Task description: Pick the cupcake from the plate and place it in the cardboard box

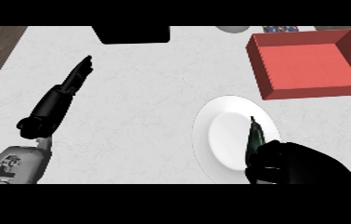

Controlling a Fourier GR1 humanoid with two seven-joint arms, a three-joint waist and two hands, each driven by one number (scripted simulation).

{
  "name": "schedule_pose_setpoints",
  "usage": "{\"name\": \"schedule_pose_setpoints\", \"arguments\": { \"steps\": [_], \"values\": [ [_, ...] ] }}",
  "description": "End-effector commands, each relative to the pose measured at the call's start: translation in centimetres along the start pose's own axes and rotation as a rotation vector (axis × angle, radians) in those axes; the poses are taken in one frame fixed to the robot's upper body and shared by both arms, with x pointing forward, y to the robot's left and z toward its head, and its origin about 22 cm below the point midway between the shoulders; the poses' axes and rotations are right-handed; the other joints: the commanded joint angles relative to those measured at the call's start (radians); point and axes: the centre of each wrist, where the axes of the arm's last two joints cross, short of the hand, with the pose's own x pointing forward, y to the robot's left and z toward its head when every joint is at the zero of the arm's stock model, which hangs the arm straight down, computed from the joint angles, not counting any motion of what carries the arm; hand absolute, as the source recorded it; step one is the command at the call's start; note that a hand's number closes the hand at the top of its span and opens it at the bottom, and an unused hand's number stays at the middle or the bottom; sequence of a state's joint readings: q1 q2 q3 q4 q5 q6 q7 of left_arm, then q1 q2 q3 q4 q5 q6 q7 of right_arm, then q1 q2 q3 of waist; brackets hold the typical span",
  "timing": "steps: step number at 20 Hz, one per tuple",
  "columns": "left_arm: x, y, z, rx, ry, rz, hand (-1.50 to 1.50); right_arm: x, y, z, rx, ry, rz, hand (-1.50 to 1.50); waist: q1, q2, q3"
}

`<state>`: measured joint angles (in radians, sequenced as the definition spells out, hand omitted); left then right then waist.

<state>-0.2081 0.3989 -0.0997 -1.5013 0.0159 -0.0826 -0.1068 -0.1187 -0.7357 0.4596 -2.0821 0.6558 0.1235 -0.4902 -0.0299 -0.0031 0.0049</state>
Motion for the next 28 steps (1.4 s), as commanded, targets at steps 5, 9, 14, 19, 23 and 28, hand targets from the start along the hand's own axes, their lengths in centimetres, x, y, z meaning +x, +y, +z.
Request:
{"name": "schedule_pose_setpoints", "arguments": {
  "steps": [5, 9, 14, 19, 23, 28],
  "values": [
    [0.6, 0.3, -0.7, 0.006, -0.015, 0.01, 0.0, -6.4, -6.9, 8.4, -0.329, 0.272, -0.138, 1.5, 0.002, 0.008, -0.003],
    [0.0, -0.6, -0.5, -0.02, -0.02, 0.01, 0.0, -10.5, -10.7, 10.8, -0.379, 0.414, -0.177, 1.5, 0.044, 0.011, -0.005],
    [1.5, -1.2, -1.6, -0.048, -0.044, 0.001, 0.0, -15.0, -13.7, 11.6, -0.404, 0.522, -0.198, 1.5, 0.062, 0.011, -0.005],
    [2.0, -1.8, -1.9, -0.07, -0.052, 0.003, 0.0, -18.4, -13.1, 12.8, -0.25, 0.577, -0.063, 1.5, 0.08, 0.018, -0.004],
    [1.3, -2.2, -2.0, -0.074, -0.04, -0.002, 0.0, -19.2, -14.7, 12.7, -0.016, 0.672, -0.066, 1.5, 0.093, 0.024, -0.005],
    [1.8, -3.5, -2.9, -0.09, -0.064, 0.016, 0.0, -21.7, -12.5, 13.6, 0.114, 0.691, -0.11, 1.5, 0.101, 0.028, -0.003]
  ]
}}
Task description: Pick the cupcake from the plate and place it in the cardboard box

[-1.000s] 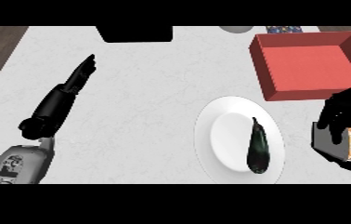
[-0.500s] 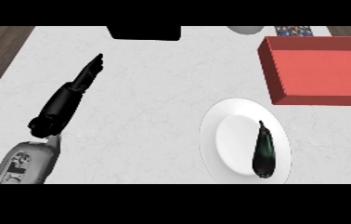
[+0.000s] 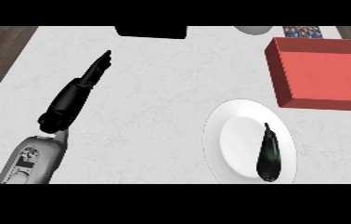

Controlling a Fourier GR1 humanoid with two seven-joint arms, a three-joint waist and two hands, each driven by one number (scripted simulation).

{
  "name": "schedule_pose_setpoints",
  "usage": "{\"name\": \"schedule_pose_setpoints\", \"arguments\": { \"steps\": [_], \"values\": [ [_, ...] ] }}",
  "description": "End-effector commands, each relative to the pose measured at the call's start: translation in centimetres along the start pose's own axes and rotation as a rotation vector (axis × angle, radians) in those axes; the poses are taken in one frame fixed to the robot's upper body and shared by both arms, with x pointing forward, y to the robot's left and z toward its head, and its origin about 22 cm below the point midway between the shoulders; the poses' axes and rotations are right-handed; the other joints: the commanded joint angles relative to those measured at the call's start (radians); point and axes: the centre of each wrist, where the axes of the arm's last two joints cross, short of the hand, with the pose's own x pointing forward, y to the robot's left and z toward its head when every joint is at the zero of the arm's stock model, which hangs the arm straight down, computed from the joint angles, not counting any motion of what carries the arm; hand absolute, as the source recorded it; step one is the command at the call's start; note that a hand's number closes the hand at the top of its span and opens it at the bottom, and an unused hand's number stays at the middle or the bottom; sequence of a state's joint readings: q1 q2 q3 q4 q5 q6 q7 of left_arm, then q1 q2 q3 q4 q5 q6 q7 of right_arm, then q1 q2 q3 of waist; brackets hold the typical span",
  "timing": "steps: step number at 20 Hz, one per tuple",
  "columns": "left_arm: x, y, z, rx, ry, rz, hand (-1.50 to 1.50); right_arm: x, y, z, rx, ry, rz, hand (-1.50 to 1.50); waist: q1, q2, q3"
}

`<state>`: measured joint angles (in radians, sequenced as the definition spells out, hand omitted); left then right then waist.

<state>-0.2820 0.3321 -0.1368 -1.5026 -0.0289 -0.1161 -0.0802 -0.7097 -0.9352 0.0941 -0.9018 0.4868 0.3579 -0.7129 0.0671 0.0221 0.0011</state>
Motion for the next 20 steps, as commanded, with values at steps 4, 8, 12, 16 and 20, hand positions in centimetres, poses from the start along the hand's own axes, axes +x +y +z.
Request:
{"name": "schedule_pose_setpoints", "arguments": {
  "steps": [4, 8, 12, 16, 20],
  "values": [
    [0.4, -0.2, -0.5, -0.018, -0.009, -0.019, 0.0, -2.3, -0.3, 0.0, 0.239, 0.063, 0.091, 1.5, 0.006, 0.002, 0.001],
    [0.6, 0.4, -1.2, -0.026, -0.022, 0.001, 0.0, -4.0, 2.2, 0.8, 0.343, 0.037, 0.04, -1.5, 0.015, 0.013, 0.003],
    [0.2, -0.3, -0.6, -0.017, -0.007, 0.009, 0.0, -3.9, 1.8, -0.2, 0.325, -0.097, -0.032, -1.5, 0.017, 0.009, 0.003],
    [0.3, 0.1, -0.3, 0.0, -0.008, 0.003, 0.0, -4.0, 1.6, -0.6, 0.107, -0.222, -0.244, -1.5, 0.014, 0.003, 0.005],
    [0.6, 0.7, -0.6, 0.009, -0.016, -0.009, 0.0, -4.5, 5.9, -2.0, -0.08, -0.22, -0.646, -1.5, 0.002, 0.001, 0.007]
  ]
}}
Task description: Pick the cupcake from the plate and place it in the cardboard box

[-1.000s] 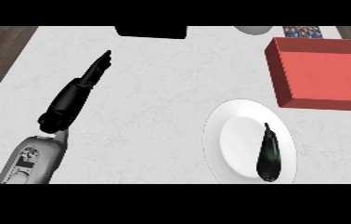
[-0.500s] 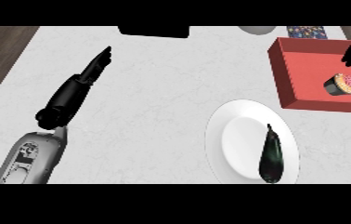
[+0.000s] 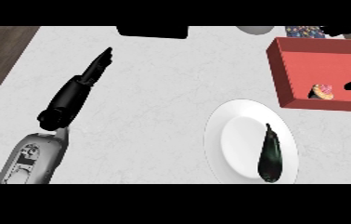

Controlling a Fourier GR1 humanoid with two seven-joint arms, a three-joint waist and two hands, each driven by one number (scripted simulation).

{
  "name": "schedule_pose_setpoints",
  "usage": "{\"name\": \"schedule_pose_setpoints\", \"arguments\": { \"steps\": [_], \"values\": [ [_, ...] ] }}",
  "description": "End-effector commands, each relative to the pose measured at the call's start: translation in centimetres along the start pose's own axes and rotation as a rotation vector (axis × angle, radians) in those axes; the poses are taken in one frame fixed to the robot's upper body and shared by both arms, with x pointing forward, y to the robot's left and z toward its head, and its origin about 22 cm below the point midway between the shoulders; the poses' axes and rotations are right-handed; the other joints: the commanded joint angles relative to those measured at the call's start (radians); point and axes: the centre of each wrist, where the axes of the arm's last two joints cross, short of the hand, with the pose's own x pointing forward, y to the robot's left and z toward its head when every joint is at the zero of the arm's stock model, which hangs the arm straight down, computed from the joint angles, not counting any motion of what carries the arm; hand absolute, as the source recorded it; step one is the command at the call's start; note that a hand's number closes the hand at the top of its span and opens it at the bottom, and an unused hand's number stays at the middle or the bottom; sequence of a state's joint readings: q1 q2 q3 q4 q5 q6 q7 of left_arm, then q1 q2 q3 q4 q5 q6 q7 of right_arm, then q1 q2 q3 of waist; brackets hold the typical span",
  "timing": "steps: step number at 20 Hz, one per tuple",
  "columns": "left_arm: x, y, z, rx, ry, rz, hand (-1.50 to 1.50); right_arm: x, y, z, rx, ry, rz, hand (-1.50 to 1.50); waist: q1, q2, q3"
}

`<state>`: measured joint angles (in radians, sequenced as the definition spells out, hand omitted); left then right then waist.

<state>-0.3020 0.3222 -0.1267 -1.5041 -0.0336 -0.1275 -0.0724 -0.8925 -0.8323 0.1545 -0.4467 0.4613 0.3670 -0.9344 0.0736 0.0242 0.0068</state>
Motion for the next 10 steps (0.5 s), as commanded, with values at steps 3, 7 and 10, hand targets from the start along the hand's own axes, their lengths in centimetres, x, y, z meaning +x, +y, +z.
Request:
{"name": "schedule_pose_setpoints", "arguments": {
  "steps": [3, 7, 10],
  "values": [
    [-0.3, 0.0, 0.2, 0.002, 0.004, 0.005, 0.0, -1.6, 2.2, -0.2, -0.136, -0.143, -0.588, -1.5, -0.008, 0.003, -0.001],
    [0.2, -0.3, -0.3, -0.005, -0.02, 0.006, 0.0, -1.7, 0.2, 1.0, -0.19, -0.054, -0.71, -1.5, 0.004, 0.011, 0.0],
    [0.0, 0.7, 0.2, -0.009, -0.007, 0.007, 0.0, -1.5, -2.0, 2.6, -0.268, -0.042, -0.755, -1.5, 0.014, 0.014, 0.001]
  ]
}}
